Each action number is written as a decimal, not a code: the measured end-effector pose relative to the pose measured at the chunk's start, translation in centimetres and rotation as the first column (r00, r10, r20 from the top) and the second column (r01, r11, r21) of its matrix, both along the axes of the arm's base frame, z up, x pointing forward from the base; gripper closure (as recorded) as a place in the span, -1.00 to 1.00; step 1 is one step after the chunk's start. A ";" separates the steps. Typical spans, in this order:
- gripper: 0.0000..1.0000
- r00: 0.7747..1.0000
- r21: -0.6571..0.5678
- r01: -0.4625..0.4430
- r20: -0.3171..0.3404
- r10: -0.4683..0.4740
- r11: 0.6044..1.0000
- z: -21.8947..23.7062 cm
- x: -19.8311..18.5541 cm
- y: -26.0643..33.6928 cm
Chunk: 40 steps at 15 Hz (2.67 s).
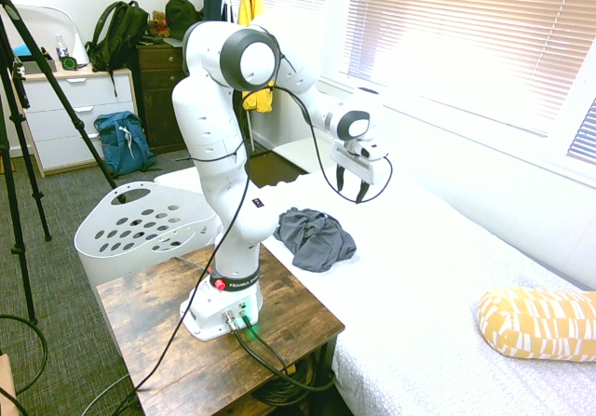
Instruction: Put my clothes in the laundry bag
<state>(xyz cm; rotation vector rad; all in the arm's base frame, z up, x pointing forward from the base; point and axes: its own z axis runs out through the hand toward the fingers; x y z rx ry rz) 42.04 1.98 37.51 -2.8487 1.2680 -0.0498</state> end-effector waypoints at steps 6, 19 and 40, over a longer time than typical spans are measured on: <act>-1.00 0.990 -0.017 -0.051 0.131 0.053 0.999 -0.3 5.2 5.7; -1.00 0.961 0.024 -0.275 0.042 0.274 0.961 -27.9 12.8 31.5; 1.00 0.951 0.033 -0.302 -0.060 0.304 0.953 -36.4 11.7 30.0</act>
